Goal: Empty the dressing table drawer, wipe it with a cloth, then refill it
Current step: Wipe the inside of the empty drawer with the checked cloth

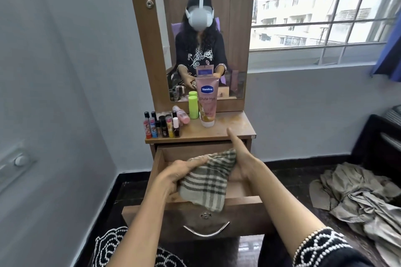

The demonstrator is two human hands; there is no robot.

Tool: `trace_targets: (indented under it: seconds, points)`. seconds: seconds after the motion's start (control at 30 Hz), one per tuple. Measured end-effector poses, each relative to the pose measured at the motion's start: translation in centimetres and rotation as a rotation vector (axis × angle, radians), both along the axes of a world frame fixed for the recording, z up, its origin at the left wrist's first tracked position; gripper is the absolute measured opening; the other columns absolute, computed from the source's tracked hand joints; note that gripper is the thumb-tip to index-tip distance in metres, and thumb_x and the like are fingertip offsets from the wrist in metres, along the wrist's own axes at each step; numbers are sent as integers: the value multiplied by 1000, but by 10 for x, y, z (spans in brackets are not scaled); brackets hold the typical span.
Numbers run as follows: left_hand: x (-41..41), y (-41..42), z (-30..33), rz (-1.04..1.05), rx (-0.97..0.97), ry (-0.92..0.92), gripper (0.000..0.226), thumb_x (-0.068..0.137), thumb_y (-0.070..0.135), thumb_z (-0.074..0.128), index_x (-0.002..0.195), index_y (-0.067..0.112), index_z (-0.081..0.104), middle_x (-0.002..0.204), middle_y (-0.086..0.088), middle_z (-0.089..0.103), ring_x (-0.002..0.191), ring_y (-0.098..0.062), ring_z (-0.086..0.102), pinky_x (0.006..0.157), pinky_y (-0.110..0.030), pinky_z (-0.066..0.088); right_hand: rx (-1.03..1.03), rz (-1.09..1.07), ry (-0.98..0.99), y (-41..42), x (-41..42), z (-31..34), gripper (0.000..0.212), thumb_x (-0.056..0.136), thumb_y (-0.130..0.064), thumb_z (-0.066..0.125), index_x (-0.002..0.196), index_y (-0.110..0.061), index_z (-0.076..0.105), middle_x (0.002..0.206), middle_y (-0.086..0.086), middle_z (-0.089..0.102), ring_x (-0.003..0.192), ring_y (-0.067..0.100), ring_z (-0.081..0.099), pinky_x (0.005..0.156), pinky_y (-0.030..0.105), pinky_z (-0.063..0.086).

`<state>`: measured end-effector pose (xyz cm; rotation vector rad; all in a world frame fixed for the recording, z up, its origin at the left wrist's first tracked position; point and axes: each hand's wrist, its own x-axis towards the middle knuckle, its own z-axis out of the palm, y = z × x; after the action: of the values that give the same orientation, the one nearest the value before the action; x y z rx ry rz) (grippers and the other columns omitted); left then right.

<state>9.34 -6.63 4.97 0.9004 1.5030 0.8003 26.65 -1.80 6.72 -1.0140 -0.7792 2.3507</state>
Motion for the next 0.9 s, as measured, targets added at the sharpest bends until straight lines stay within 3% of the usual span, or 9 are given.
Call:
trace_targets:
  seconds: [0.17, 0.33, 0.37, 0.47, 0.53, 0.67, 0.73, 0.8, 0.9]
  points:
    - [1, 8, -3, 139, 79, -324, 36, 85, 30, 64, 114, 9, 63, 107, -18, 69, 86, -25, 67, 77, -34, 55, -102, -14, 398, -9, 10, -17, 105, 73, -71, 56, 133, 13, 41, 129, 29, 54, 107, 37, 62, 95, 42, 50]
    - [1, 8, -8, 236, 175, -246, 27, 90, 26, 60, 111, 10, 60, 98, -14, 71, 86, -25, 68, 73, -33, 55, 17, -86, 82, -15, 1, -18, 34, 94, -25, 53, 111, 4, 57, 87, 15, 71, 69, 20, 71, 62, 27, 58]
    - [1, 8, -10, 237, 178, -222, 30, 89, 26, 61, 114, 10, 58, 99, -14, 71, 88, -25, 68, 74, -33, 54, 39, -116, 34, -14, 0, -18, 36, 95, -19, 52, 124, 2, 50, 93, 16, 70, 70, 19, 71, 61, 27, 58]
    - [-3, 8, -11, 222, 185, -149, 47, 84, 22, 67, 123, 5, 48, 107, -16, 67, 96, -26, 66, 79, -35, 54, 168, -158, -59, -5, 6, -27, 96, 84, -4, 66, 149, -33, 1, 127, 23, 55, 92, 24, 66, 72, 36, 57]
    - [-10, 10, -9, 141, 200, -123, 67, 77, 15, 74, 132, 3, 38, 116, -17, 63, 103, -28, 63, 88, -39, 53, 383, -16, -222, -4, 11, -23, 98, 70, -2, 77, 142, -36, 21, 125, 19, 55, 103, 26, 63, 86, 40, 54]
    - [-22, 14, -1, -64, 242, 167, 104, 64, 12, 84, 144, 30, 21, 128, -16, 52, 120, -27, 51, 98, -40, 47, 806, 221, -791, 2, 13, -13, 67, 61, -29, 88, 122, -25, 58, 112, 0, 64, 101, 12, 62, 94, 29, 51]
    - [-21, 14, 10, -125, 299, 319, 83, 64, 10, 84, 135, 23, 42, 119, -7, 58, 112, -18, 56, 91, -30, 49, 927, 270, -913, 7, 11, -9, 46, 70, -34, 81, 111, -22, 64, 102, -3, 66, 92, 9, 61, 79, 20, 50]
    - [-17, 18, 20, -191, 361, 580, 46, 65, 20, 84, 106, 24, 65, 103, 2, 66, 97, -11, 61, 83, -28, 50, 1018, 308, -1017, 9, 10, -2, 29, 78, -38, 74, 101, -25, 63, 98, -2, 62, 93, 13, 57, 73, 20, 45]
    - [-15, 26, 31, -263, 409, 851, 19, 64, 39, 79, 75, 32, 65, 94, 4, 62, 85, -12, 59, 72, -30, 48, 1106, 365, -1199, 18, 18, 3, 40, 82, -48, 65, 117, -28, 62, 118, 4, 42, 115, 19, 38, 104, 35, 37]
